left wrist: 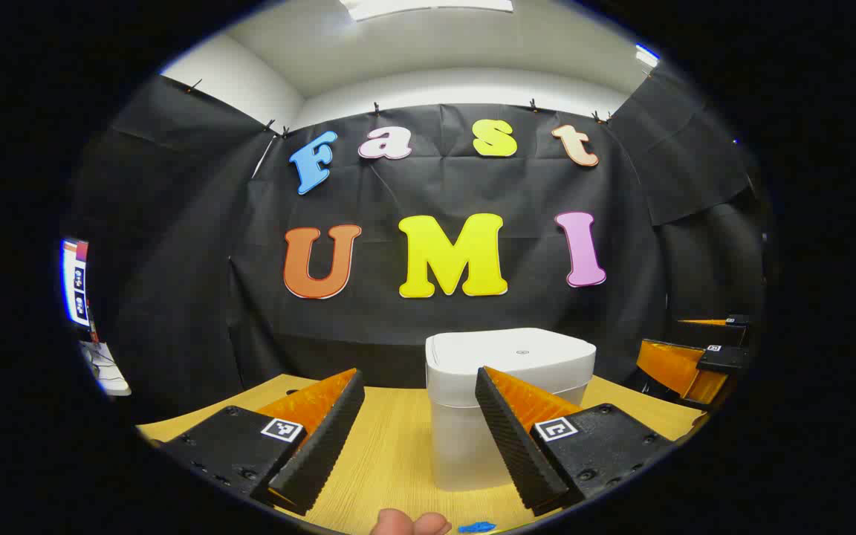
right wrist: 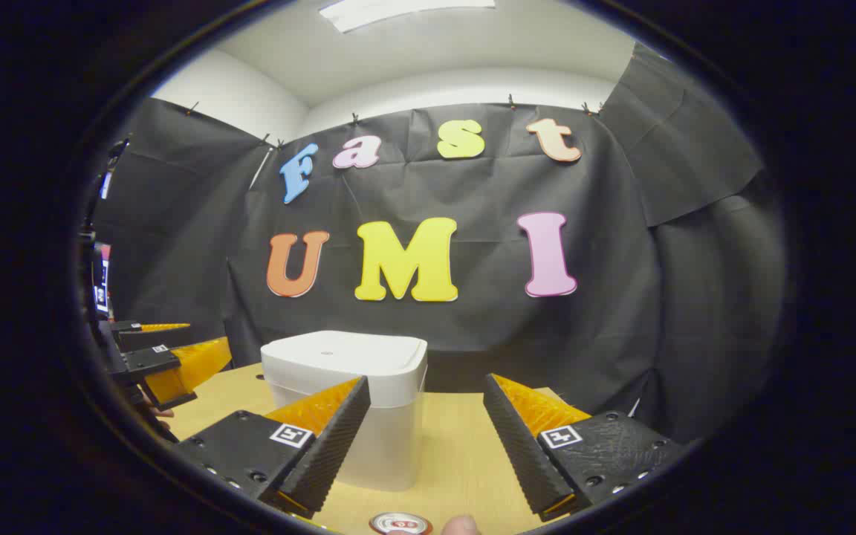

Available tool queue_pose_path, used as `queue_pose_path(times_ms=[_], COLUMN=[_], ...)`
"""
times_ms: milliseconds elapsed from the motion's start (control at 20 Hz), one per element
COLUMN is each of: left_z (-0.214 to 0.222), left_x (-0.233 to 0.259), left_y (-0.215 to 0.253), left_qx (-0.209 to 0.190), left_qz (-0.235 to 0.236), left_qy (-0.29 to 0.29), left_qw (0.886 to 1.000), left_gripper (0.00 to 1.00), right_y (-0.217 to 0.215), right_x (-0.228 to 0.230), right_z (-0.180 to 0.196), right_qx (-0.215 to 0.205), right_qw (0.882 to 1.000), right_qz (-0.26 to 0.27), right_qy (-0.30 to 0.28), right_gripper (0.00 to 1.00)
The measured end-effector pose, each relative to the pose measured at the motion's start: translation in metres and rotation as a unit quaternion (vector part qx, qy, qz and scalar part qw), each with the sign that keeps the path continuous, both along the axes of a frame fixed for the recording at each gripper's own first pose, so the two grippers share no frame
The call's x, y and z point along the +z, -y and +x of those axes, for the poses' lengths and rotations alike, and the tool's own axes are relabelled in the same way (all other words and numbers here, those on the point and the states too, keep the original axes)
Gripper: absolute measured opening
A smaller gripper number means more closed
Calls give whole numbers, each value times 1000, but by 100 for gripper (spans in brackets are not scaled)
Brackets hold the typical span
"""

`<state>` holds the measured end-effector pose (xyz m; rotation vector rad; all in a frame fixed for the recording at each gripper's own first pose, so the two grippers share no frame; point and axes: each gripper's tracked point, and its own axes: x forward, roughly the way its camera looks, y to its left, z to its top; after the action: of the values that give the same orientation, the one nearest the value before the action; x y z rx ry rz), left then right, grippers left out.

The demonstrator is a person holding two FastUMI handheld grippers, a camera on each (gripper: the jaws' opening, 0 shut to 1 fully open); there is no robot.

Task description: Press the lid of the desktop garbage bin to open it, pick up the crumpled paper on the desktop and throw it into the bin, then pick up the pop can on the desktop and drop it into the bin, and finally close the garbage bin lid.

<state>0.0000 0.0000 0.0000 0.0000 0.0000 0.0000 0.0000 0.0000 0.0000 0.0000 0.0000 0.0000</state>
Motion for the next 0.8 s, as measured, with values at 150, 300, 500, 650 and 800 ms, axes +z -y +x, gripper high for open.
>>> queue_pose_path(times_ms=[150, 300, 500, 650, 800], left_z=[-3, -1, -1, -1, -1], left_x=[-1, -1, 0, 0, -1], left_y=[1, 2, 0, 1, 0], left_qx=[4, 5, 7, 5, 8], left_qz=[8, 6, 8, 4, 9], left_qy=[2, 2, 2, 7, 7], left_qw=[1000, 1000, 1000, 1000, 1000], left_gripper=[97, 96, 97, 97, 97], right_y=[6, 7, 9, 8, 9], right_x=[2, -1, 3, 4, 2], right_z=[-1, -2, -5, -5, -4], right_qx=[-4, -4, -6, -4, -4], right_qw=[1000, 1000, 1000, 1000, 1000], right_qz=[1, 4, 5, 8, 11], right_qy=[2, -2, 4, 6, 3], right_gripper=[97, 95, 95, 95, 95])
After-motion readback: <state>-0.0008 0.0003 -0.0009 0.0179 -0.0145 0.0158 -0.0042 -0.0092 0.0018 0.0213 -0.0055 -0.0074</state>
